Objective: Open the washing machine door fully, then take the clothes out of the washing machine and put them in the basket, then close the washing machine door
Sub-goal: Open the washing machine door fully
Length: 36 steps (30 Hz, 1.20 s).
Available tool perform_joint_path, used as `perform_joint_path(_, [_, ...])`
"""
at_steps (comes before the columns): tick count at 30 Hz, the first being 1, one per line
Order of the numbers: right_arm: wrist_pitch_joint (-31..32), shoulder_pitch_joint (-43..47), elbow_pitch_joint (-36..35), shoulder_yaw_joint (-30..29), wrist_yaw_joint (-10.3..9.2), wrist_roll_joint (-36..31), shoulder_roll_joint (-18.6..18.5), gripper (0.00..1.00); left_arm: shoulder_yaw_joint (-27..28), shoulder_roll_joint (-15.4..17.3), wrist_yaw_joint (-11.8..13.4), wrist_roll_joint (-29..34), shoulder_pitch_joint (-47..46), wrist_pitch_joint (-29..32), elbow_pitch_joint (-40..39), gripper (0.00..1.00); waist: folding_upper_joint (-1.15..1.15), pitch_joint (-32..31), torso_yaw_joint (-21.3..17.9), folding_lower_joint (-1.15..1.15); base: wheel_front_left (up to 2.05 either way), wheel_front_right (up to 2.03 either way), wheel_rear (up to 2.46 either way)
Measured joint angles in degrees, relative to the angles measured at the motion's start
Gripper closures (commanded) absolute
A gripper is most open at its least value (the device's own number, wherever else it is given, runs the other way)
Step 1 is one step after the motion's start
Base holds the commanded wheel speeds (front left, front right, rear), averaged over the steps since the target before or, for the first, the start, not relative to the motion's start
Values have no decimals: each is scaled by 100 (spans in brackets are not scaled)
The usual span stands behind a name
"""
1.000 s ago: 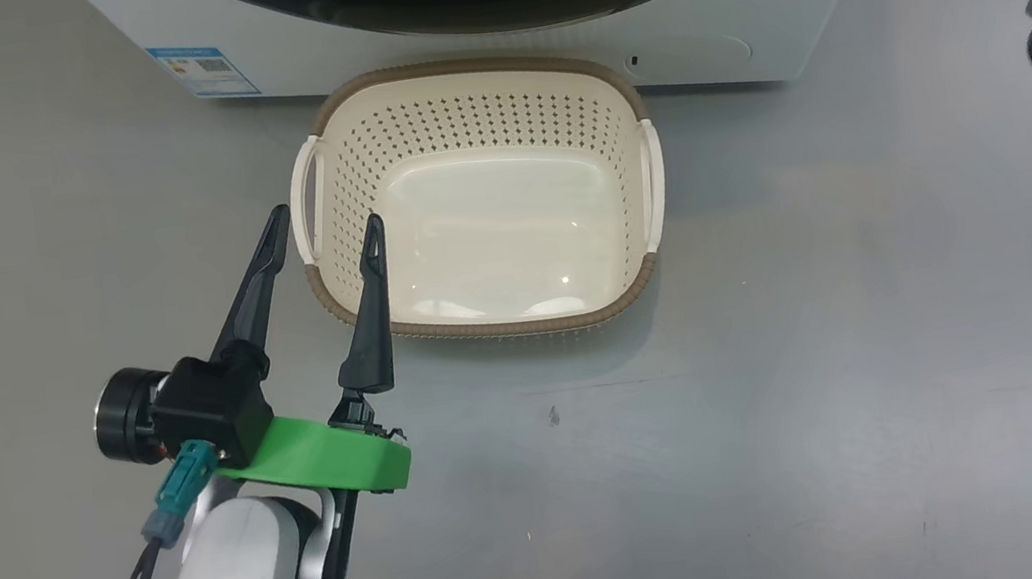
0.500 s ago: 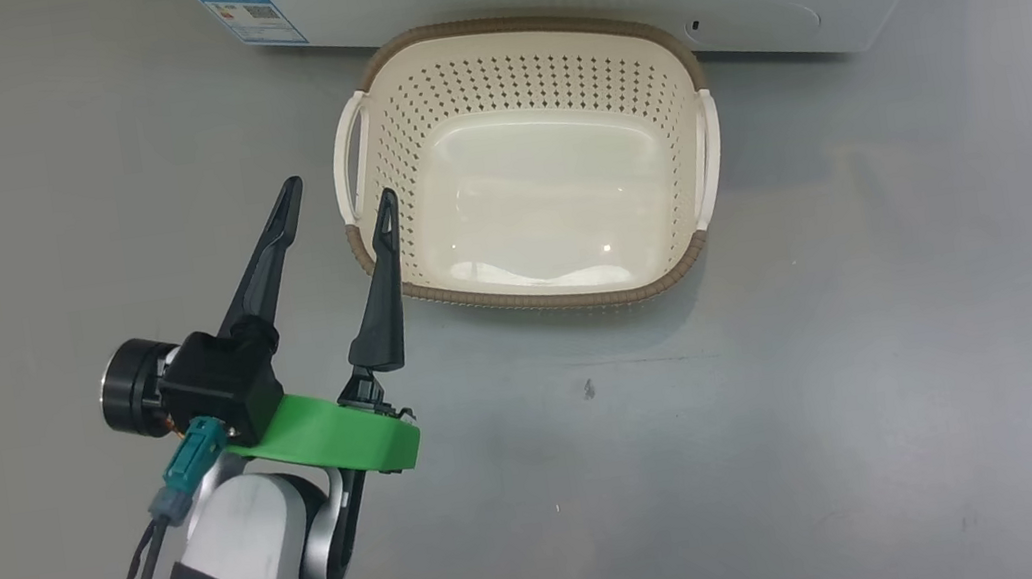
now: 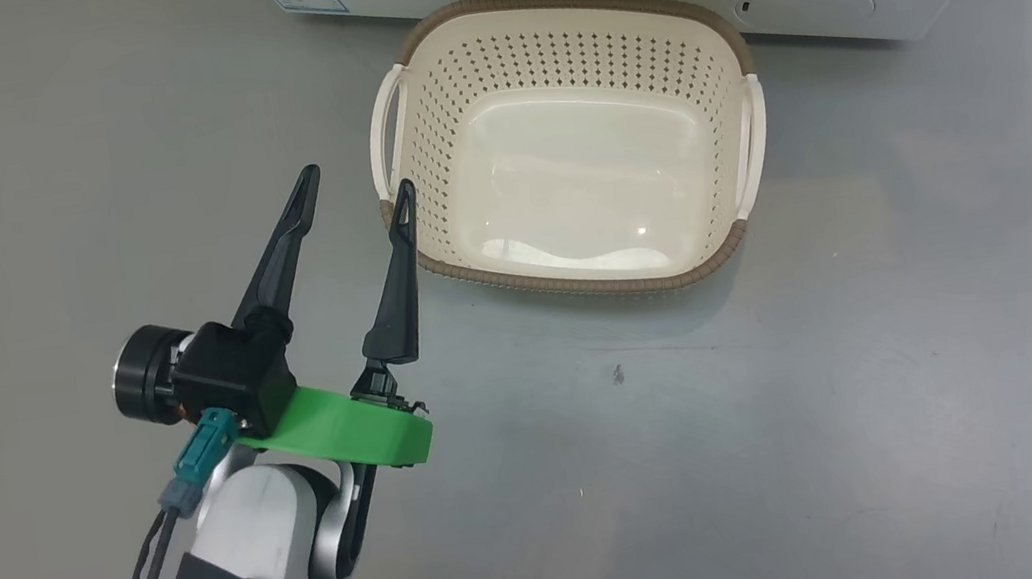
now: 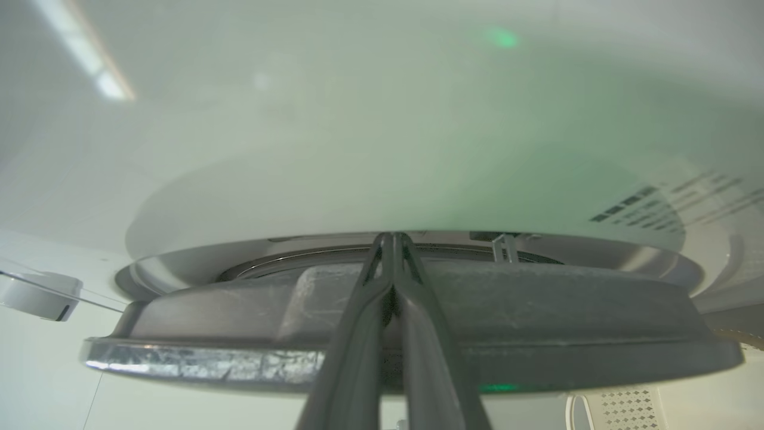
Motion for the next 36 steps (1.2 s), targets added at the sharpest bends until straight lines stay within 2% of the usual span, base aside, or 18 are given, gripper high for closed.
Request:
perform_joint_path(11, [319, -214, 293, 54, 27, 62, -74, 100, -24, -2, 25, -56, -11, 0, -27, 0, 0, 32, 45, 0, 0, 0, 0])
perform_joint_path(21, [751, -152, 571, 60, 319, 371, -83, 100, -2, -7, 111, -131, -40, 0, -2, 0, 0, -81, -46, 0, 0, 0, 0])
perform_joint_path(27, [926, 24, 641, 58, 516, 515, 31, 100, 51, -8, 158, -129, -38, 0, 37, 0, 0, -191, -143, 0, 0, 0, 0])
perform_joint_path(36, [1210, 406, 639, 121, 694, 710, 238, 100, 110, -9, 204, -124, -7, 0, 90, 0, 0, -356, -303, 0, 0, 0, 0])
